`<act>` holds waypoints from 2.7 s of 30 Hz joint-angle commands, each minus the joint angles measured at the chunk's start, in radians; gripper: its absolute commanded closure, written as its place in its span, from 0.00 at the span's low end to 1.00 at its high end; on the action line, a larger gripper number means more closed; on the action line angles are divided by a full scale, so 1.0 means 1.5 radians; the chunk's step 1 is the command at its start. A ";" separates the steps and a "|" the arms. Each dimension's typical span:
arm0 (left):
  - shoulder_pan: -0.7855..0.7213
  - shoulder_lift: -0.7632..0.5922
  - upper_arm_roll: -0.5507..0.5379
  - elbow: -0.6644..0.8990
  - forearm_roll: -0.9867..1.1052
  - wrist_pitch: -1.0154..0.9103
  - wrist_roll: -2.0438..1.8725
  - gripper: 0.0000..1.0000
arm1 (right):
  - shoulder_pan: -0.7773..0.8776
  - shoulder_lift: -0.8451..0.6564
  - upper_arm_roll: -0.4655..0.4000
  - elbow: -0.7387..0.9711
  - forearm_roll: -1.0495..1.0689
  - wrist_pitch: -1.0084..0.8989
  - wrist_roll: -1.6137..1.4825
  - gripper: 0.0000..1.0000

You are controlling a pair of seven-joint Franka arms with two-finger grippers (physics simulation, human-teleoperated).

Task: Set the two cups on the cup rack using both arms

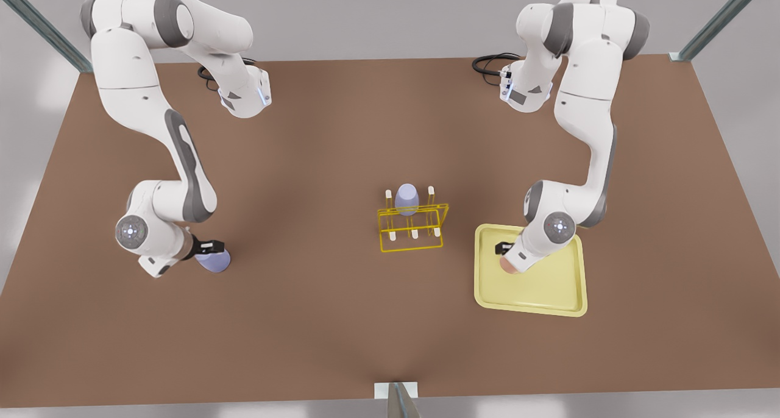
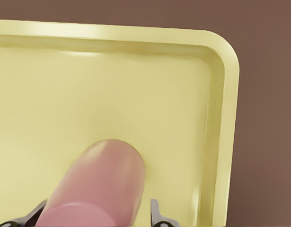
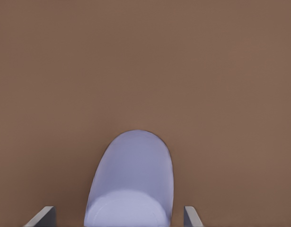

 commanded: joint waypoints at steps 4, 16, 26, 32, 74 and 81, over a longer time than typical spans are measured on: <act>0.000 0.001 0.001 0.000 0.001 0.029 -0.008 0.14 | -0.005 -0.001 0.000 -0.040 0.000 0.126 0.019 0.00; -0.001 0.008 0.001 0.002 0.001 0.036 -0.009 0.16 | -0.005 0.031 0.001 -0.058 0.003 0.128 0.017 0.00; 0.000 0.005 -0.002 0.013 -0.001 0.027 -0.026 0.16 | -0.007 0.027 0.001 -0.049 0.002 0.120 0.013 0.15; -0.006 0.003 -0.017 0.101 -0.001 -0.131 -0.077 0.16 | -0.008 0.021 0.004 -0.046 0.012 0.114 0.012 0.16; 0.084 -0.207 -0.095 0.268 0.118 -0.659 0.112 0.00 | 0.284 0.181 0.122 0.360 0.409 -0.090 0.209 0.15; 0.103 -0.199 -0.097 0.267 0.086 -0.698 0.106 0.00 | 0.283 0.191 0.143 0.357 0.408 -0.092 0.201 0.15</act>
